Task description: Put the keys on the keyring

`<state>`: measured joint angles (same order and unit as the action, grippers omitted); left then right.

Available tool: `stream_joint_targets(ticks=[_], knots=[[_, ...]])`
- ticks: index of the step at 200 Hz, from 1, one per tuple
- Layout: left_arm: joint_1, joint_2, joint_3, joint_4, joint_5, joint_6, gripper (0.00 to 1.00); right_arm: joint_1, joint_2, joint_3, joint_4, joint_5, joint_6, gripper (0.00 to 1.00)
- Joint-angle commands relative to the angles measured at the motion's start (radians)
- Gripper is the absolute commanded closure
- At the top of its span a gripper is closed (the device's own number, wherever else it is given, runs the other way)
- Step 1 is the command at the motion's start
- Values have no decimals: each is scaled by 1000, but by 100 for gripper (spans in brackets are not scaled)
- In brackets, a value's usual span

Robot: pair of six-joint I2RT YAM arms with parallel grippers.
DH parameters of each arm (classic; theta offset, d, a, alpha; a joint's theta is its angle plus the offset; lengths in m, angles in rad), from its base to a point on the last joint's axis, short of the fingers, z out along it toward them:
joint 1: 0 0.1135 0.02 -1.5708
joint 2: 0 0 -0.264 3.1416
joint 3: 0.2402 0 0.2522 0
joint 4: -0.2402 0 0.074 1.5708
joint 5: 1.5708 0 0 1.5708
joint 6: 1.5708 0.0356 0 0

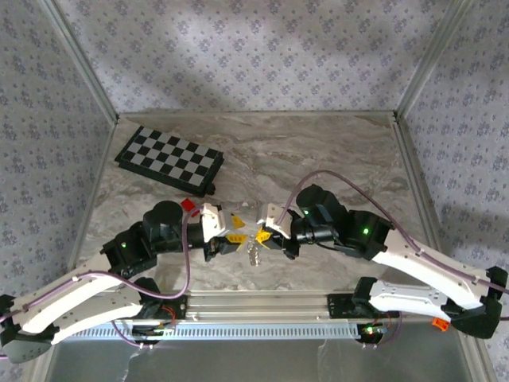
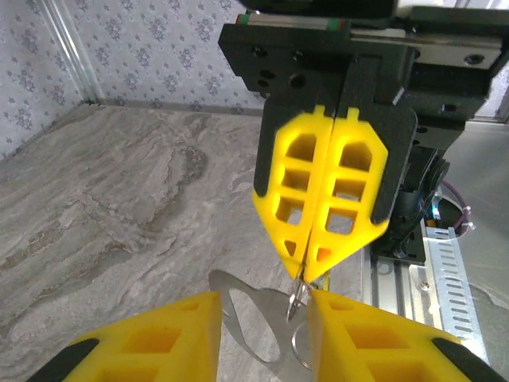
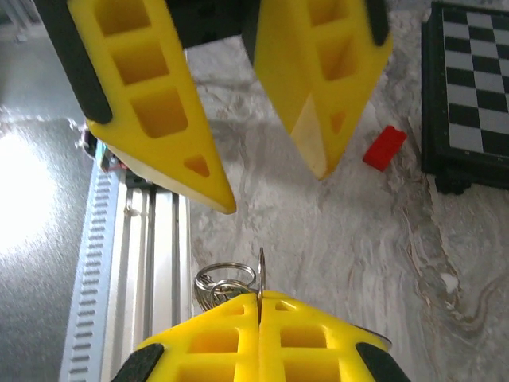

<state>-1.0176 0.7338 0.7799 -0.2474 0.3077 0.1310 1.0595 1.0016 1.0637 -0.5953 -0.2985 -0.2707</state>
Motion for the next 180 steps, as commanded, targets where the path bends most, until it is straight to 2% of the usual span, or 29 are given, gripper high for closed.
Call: stream_joint_targets(ticks=[1, 38, 72, 128, 180], knots=[[-7, 28, 29, -16, 41, 19, 66, 17, 25, 78, -135, 72, -67, 100], [-7, 50, 24, -1, 104, 16, 66, 23, 88, 191, -238, 68, -78, 100], [-7, 50, 18, -1, 103, 16, 67, 31, 164, 277, -329, 65, -114, 100], [-7, 61, 18, -3, 79, 31, 75, 32, 190, 320, -363, 9, -124, 100], [-7, 82, 19, -1, 100, 29, 75, 27, 201, 334, -366, -13, -127, 100]])
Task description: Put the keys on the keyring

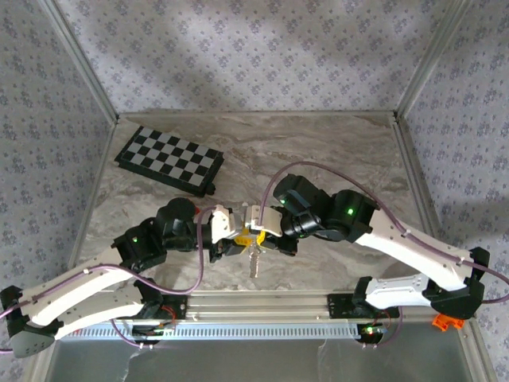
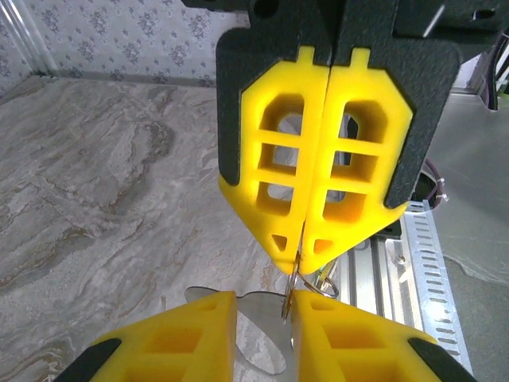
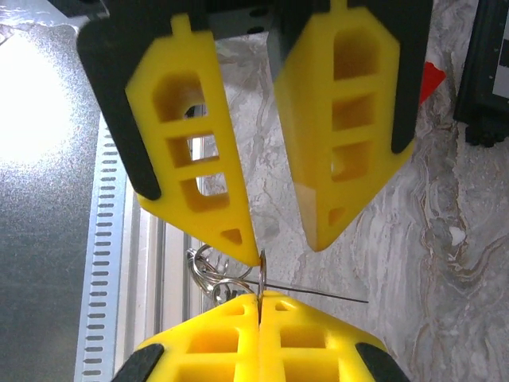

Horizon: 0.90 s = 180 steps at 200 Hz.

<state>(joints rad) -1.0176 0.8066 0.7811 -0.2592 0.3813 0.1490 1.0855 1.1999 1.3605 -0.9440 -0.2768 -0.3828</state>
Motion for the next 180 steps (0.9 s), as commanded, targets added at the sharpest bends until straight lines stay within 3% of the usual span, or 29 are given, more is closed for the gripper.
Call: stream_joint_targets(ticks=[1, 24, 52, 88, 110, 143, 180], knots=[[-7, 11, 17, 11, 29, 11, 75, 1, 3, 37, -17, -36, -14, 100], [-7, 22, 20, 8, 45, 9, 76, -4, -2, 38, -13, -50, -11, 100], [-7, 27, 20, 16, 48, 12, 86, -4, -2, 32, -7, -59, -10, 100], [-7, 35, 4, 59, 93, 3, 90, -6, -3, 21, 1, -64, -5, 100], [-6, 33, -6, 79, 126, -4, 100, -7, -2, 11, 7, -62, -2, 100], [-7, 19, -27, 122, 159, -25, 100, -10, -3, 1, 27, -64, 2, 100], [-7, -24, -75, 218, 102, -51, 100, -19, -39, -31, 89, -63, 40, 97]])
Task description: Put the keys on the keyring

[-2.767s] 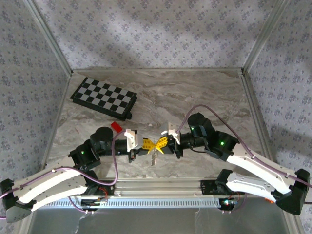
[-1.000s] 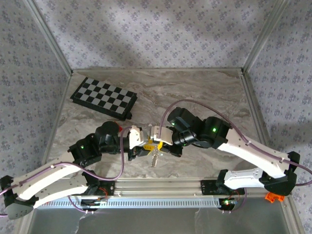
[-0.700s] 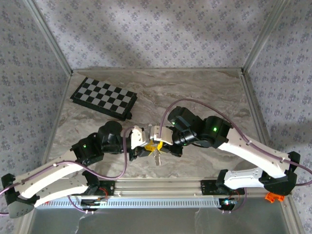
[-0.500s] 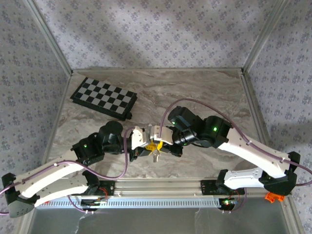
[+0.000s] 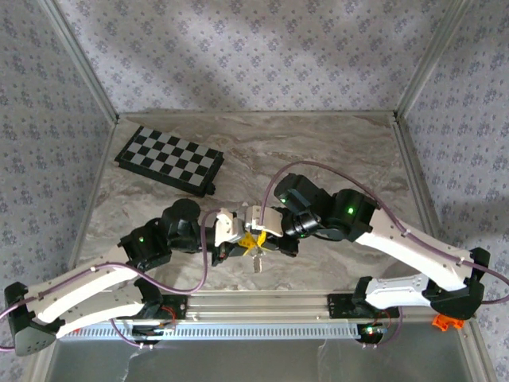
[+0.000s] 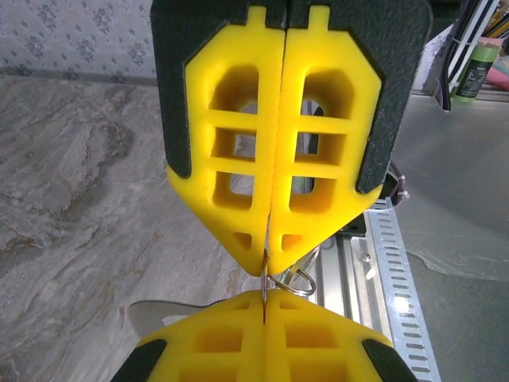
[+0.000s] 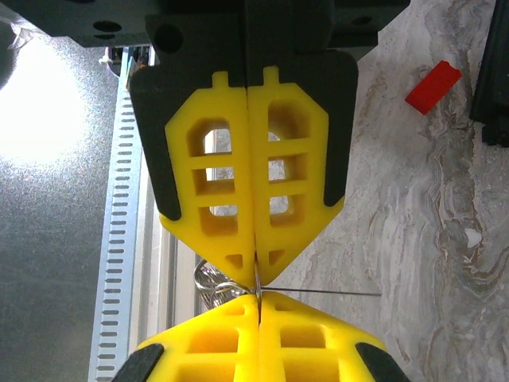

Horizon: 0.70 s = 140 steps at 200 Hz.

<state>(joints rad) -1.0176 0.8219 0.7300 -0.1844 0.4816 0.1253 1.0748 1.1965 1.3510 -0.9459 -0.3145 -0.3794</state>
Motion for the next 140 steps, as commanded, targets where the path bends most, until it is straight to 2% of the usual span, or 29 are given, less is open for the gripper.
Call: stream_joint_targets(ticks=[1, 29, 75, 140], knots=[[-7, -42, -26, 149, 0, -29, 100, -8, -38, -24, 94, -26, 39, 96], [-7, -68, -50, 206, -16, -20, 100, -28, -87, -89, 191, -52, 97, 79], [-7, -76, -56, 261, 8, -6, 100, -72, -161, -188, 318, -103, 152, 71], [-7, -83, -113, 419, 24, -66, 100, -119, -227, -262, 429, -152, 175, 75]])
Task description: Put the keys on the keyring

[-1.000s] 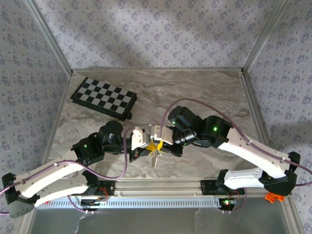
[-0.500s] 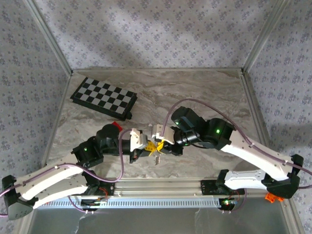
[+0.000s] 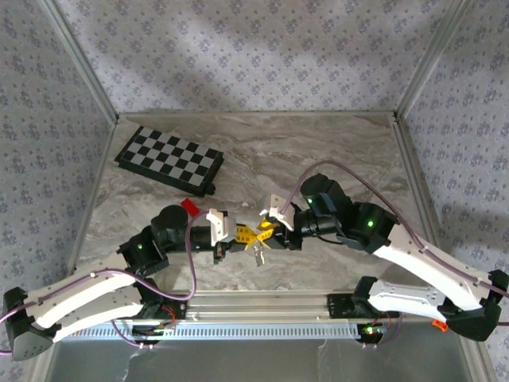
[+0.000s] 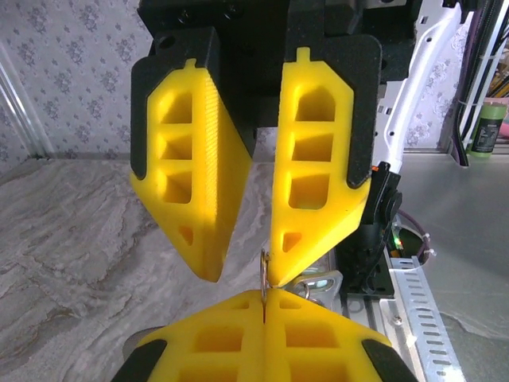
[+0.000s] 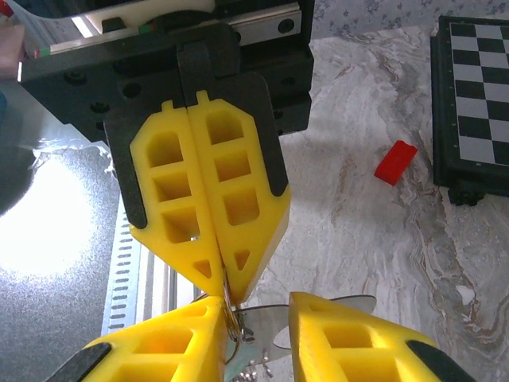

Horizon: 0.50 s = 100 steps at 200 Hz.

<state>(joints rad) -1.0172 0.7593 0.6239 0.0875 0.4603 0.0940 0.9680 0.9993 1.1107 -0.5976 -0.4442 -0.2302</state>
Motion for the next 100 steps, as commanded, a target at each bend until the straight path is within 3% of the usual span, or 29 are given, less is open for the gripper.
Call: stream_joint_targets(ticks=[1, 26, 59, 100], knots=[[-8, -20, -9, 152, 47, -36, 100, -12, -31, -22, 82, -24, 26, 75], [-8, -9, -30, 221, 54, -67, 100, -23, -51, -40, 98, -50, 34, 77], [-9, -1, -34, 232, 54, -75, 100, -32, -76, -56, 105, -55, 39, 65], [-9, -6, -23, 208, 54, -65, 100, -41, -89, -63, 102, -58, 38, 70]])
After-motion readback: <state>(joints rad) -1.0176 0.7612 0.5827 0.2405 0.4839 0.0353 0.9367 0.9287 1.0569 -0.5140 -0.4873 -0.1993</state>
